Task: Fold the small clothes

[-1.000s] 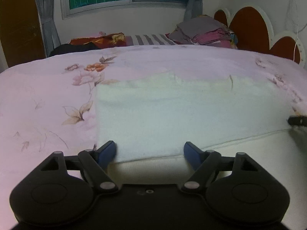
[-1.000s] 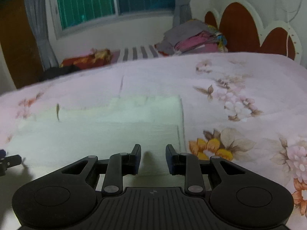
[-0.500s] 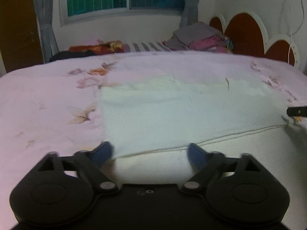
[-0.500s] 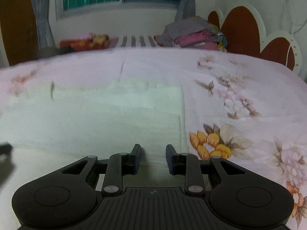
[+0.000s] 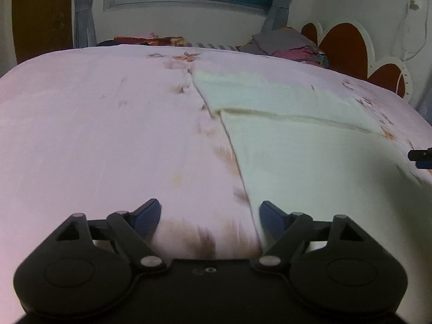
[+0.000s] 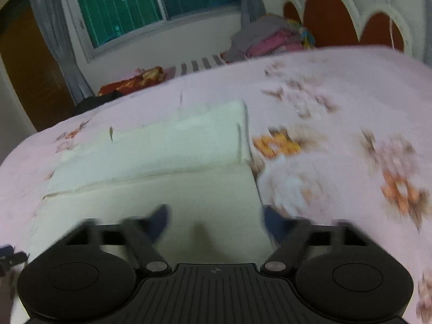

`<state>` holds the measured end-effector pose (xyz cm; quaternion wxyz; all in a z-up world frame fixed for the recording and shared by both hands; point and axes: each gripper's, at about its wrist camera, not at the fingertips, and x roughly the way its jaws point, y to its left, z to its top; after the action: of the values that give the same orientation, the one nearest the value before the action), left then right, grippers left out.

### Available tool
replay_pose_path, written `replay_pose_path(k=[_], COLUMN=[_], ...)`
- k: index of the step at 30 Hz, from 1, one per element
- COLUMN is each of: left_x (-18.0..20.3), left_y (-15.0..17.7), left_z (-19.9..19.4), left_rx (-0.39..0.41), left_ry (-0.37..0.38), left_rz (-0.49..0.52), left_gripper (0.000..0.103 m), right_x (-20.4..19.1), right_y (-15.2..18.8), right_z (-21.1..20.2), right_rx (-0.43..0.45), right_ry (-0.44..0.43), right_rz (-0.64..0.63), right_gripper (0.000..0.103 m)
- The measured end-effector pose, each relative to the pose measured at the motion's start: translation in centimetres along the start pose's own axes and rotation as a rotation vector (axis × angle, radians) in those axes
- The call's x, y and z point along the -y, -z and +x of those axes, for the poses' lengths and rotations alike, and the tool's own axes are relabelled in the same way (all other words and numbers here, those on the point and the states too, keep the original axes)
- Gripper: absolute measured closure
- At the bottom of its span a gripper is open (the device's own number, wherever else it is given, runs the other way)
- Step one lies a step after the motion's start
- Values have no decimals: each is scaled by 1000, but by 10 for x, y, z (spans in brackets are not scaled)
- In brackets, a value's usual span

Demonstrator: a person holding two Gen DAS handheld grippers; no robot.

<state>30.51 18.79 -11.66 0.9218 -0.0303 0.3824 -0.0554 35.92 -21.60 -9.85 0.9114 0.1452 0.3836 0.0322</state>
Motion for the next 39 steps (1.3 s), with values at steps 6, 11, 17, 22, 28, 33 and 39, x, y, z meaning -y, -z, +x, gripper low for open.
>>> replay_pose_path(k=[6,11,17,22,28,33,39], left_x=[20,31,34,30,10,3,3], left_y=[27,49,82,101,119,126,136], left_z=[-33,-58,-86,-97,-97,-82,-86], left_rx=[-20,-43,-61,-74,-75,-64,-63], left_ry=[13,68,173,240,356,409,376], left_rz=[-38,-119,-256,-318,-488,-599,-599], left_gripper=[30,33,37,43,52,69,99], right_x=[30,58,94,104,103,117,110], right_y=[24,55,104,128,147,148,142], right_z=[-37,-78,-114,-134,-148,-136,-128], right_rx=[-24,-34,-120,-164,-193,-209,-240], right_ry=[-34,-50,-138,-243,-338,-411,-460], right_rz=[53,73,179,226,271,396,349], right_gripper=[57,57,57,57,57,78,101])
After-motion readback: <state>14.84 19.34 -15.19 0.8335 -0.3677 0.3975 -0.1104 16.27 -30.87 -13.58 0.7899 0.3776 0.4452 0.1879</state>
